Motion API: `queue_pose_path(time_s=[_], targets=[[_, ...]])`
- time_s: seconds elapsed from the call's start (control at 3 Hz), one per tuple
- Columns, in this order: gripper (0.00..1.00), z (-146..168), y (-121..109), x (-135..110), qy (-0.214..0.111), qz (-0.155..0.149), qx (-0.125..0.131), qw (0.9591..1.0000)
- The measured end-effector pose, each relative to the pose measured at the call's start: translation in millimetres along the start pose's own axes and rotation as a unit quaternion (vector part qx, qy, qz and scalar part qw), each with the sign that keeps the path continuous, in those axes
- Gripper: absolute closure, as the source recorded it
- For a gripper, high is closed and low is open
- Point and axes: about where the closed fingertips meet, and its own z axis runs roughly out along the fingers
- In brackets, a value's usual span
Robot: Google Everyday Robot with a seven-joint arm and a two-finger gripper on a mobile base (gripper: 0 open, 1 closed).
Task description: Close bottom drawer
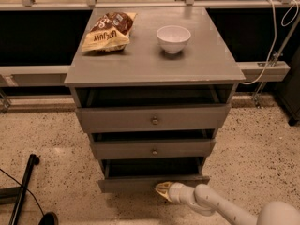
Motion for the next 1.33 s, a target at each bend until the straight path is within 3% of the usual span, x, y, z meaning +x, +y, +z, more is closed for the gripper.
queue_pose_path(time_s=[0.67, 1.0, 1.33], targets=[[1.00, 7, -22, 20, -0.012, 0.015, 0.048, 0.9987], [1.00, 11, -47, 35, -0.018, 0.022, 0.092, 0.9953], [1.00, 11, -63, 44, -0.023, 0.026, 0.118, 0.9924]])
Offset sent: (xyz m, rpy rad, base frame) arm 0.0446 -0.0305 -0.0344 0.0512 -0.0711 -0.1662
